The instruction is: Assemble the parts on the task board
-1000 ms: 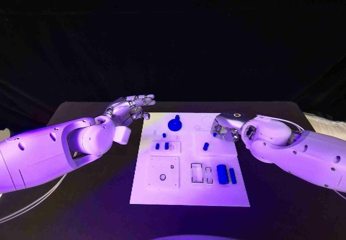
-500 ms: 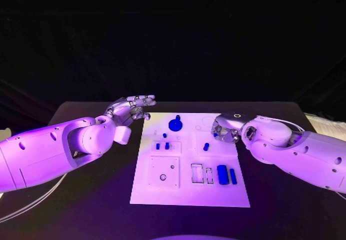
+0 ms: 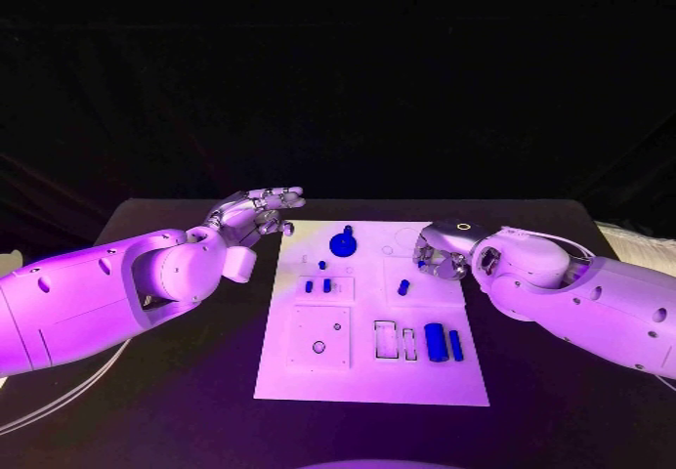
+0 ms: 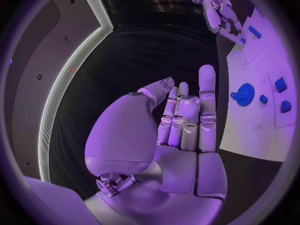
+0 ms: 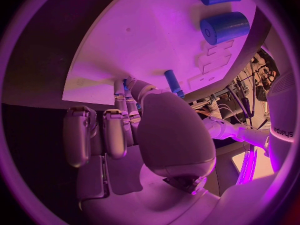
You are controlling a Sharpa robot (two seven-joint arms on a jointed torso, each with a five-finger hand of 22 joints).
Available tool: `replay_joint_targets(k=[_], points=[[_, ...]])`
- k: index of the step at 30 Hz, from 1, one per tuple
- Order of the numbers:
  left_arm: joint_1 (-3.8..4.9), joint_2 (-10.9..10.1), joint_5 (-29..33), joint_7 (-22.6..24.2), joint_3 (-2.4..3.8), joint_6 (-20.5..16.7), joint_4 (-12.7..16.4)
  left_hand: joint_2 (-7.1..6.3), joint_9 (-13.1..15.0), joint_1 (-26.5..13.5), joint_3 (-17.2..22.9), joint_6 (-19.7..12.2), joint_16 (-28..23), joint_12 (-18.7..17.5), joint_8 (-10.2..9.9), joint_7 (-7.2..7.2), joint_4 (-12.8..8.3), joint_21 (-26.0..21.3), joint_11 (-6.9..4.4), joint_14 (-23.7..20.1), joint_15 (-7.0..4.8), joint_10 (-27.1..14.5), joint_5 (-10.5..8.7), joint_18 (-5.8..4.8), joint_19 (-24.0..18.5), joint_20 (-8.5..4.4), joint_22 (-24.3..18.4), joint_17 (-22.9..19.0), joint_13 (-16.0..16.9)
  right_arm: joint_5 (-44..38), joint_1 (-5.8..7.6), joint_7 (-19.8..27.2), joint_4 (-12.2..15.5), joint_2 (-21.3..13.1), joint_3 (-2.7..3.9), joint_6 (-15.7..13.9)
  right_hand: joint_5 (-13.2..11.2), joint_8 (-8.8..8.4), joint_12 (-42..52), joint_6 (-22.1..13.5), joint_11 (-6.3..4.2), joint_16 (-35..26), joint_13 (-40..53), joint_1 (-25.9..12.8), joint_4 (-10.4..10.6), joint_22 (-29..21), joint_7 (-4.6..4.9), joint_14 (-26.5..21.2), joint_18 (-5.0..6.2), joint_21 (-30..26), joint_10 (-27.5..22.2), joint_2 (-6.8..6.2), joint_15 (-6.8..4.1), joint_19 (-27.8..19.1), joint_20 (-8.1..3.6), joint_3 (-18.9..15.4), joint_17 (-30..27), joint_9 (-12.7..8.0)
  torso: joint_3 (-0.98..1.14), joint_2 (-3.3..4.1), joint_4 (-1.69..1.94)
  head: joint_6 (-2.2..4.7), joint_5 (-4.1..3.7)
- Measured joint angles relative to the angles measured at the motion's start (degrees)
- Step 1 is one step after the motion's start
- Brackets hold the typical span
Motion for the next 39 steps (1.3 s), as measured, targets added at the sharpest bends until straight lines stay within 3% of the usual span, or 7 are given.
replay_joint_targets(k=[12, 24, 28, 39], points=[[0.0, -0.1, 0.0, -0.2, 0.0, 0.0, 0.0, 0.0, 0.0, 0.0, 0.2, -0.3, 0.0, 0.1, 0.0, -0.1, -0.2, 0.0, 0.21, 0.0, 0.0, -0.2, 0.0, 0.0, 0.0, 0.0, -0.1, -0.1, 0.0, -1.0, -0.07, -0.5, -0.2, 0.4, -0.08, -0.4, -0.4, 0.76, 0.4, 1.2, 0.17, 0.3, 0.5, 0.1, -1.0, 0.0, -0.22, 0.0, 0.0, 0.3, 1.9, 1.56, -0.43, 0.2, -0.21, 1.5, 0.0, 0.6, 0.01, -0.01, -0.01, -0.07, -0.09], [0.0, -0.2, -0.1, -0.2, 0.0, 0.0, -0.2, 0.23, 0.0, 0.2, 0.0, -0.3, 0.0, 0.1, 0.0, -0.11, -0.3, -0.2, 0.21, -0.1, -0.15, -0.2, 0.0, 0.0, 0.0, 0.0, -0.1, -0.2, 0.0, -1.6, -0.46, -0.8, 0.7, -0.3, -0.29, -2.0, -0.3, 0.71, 0.1, 1.3, 0.19, 0.3, 0.3, 0.3, -1.4, 0.0, -0.5, 0.0, 0.0, 0.3, 2.3, 1.8, -0.42, 0.2, -0.21, 1.9, 0.0, 0.6, 0.03, -0.02, -0.01, 0.02, -0.09], [0.0, -0.2, -0.1, -0.2, 0.0, 0.0, -0.3, 0.23, 0.0, 0.2, 0.0, -0.3, 0.0, 0.1, 0.0, -0.11, -0.3, -0.2, 0.21, -0.2, -0.21, -0.2, 0.0, 0.0, 0.0, 0.0, -0.1, -0.2, 0.0, -1.5, -0.61, -0.9, 1.3, -0.8, -0.29, -2.6, -0.3, 0.52, 0.1, 1.4, -0.23, 0.3, 0.3, 0.3, -1.4, 0.0, -0.57, 0.0, 0.0, 0.3, 2.9, 1.8, -0.42, 0.2, -0.21, 1.9, 0.0, 0.6, 0.03, -0.02, -0.01, 0.06, -0.09], [0.0, -0.2, -0.1, -0.3, -0.01, 0.0, -0.4, 0.23, 0.0, 0.2, 0.0, -0.3, 0.0, 0.1, 0.0, -0.11, -0.3, -0.2, 0.03, -0.2, -0.21, -0.4, 0.0, 0.0, 0.0, 0.0, -0.1, -0.2, 0.0, -1.3, -0.43, -0.8, 3.9, -2.7, 0.51, -4.4, -0.3, 0.39, 0.1, 1.5, -0.23, 0.2, 0.3, 0.3, -1.4, 0.0, -0.6, 0.0, 0.0, 0.3, 2.9, 1.78, -0.42, 0.2, -0.21, 1.9, 0.0, 0.6, 0.05, -0.03, -0.04, 0.2, -0.21]])
